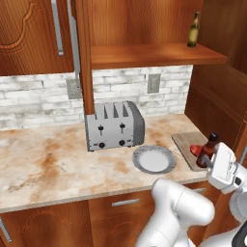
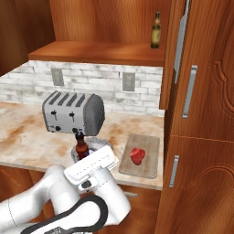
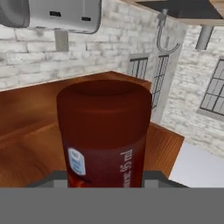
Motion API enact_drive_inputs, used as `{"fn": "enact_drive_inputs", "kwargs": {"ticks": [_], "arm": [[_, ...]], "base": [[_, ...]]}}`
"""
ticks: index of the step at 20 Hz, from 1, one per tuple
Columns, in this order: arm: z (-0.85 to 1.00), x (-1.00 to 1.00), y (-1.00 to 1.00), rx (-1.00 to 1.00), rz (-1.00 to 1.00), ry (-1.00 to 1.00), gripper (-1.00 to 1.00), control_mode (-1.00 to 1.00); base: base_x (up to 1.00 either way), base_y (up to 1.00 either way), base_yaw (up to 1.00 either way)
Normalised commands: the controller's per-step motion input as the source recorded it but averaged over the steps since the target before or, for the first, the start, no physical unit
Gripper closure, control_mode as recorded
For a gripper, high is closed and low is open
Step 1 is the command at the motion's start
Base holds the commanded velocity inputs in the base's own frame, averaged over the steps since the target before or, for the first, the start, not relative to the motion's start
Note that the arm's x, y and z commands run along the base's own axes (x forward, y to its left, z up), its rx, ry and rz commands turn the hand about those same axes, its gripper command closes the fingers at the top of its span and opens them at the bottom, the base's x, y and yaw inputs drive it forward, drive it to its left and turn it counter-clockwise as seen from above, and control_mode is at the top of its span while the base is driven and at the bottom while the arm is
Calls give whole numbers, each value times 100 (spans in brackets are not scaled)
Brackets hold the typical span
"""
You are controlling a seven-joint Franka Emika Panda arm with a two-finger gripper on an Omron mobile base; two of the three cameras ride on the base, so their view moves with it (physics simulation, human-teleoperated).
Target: Pick the steak from the plate and place it on the cutting board. Then pick the condiment bottle from the cabinet and place it next to the cutting board.
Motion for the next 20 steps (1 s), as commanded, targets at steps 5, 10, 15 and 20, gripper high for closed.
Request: {"fn": "enact_drive_inputs", "kwargs": {"ticks": [5,10,15,20], "arm": [[-18,0,0,6,1,0,100,-100],[-13,1,0,0,0,0,100,-100],[-13,0,-18,0,0,0,100,-100],[-11,0,-31,0,2,0,100,-100]], "base": [[0,0,0],[0,0,0],[0,0,0],[0,0,0]]}}
